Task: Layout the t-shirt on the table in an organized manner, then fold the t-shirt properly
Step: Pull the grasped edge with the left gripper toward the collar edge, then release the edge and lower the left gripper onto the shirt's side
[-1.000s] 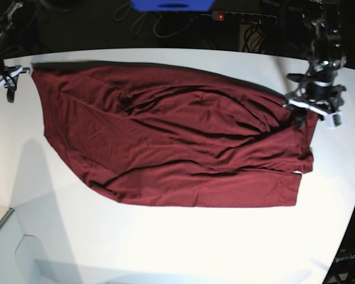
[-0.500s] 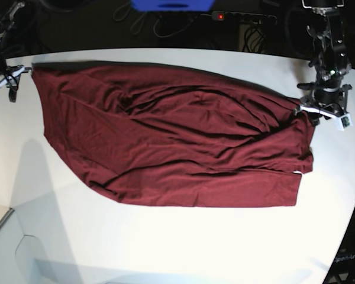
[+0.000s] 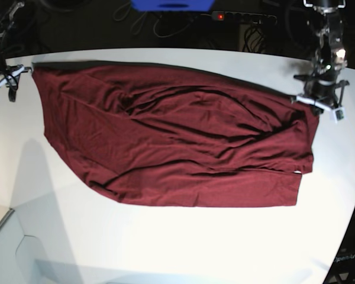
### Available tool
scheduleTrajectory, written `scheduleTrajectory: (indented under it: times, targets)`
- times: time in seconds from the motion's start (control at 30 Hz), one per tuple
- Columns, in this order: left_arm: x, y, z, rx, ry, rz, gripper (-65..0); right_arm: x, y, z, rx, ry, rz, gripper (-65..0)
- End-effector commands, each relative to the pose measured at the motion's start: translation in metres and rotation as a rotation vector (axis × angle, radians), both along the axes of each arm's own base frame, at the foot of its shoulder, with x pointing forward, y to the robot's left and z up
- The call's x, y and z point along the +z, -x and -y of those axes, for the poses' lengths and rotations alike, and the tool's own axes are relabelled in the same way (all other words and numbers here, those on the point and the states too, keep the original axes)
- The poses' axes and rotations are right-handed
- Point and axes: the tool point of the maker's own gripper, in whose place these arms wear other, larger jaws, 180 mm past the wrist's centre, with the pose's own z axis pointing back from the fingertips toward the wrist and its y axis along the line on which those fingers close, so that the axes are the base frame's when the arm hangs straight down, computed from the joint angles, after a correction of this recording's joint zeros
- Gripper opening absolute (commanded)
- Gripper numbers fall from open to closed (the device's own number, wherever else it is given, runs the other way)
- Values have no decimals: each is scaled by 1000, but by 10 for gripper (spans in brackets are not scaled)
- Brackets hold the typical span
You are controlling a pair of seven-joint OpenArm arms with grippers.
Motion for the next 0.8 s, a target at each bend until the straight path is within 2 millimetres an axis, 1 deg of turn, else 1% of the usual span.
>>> scheduleTrajectory:
  times: [0.0, 0.07, 0.13, 0.23, 0.33, 0.6, 0.67, 0.77]
  targets:
    - [-12, 27, -3, 7, 2, -104, -647, 14, -6, 6, 8, 23, 44, -306]
    - [-4, 39, 2, -20, -11, -103, -647, 15, -7, 6, 8, 23, 47, -306]
    - [2, 44, 5, -35, -18, -98, -647, 15, -7, 6, 8, 23, 47, -306]
    - [12, 50, -5, -17, -38, -86, -648, 14, -8, 3, 10, 17, 48, -306]
    - [14, 49, -7, -13, -41, -80, -646, 10, -14, -7, 42, 7, 43, -306]
    - [16, 49, -8, -4, -37, -73, -645, 9, -13, -7, 46, 7, 38, -306]
    - [24, 42, -5, -15, -40, -48, -645, 9, -12, -7, 46, 9, 36, -306]
    - [47, 28, 6, -50, -48, 18, -639, 9, -12, -7, 46, 9, 35, -306]
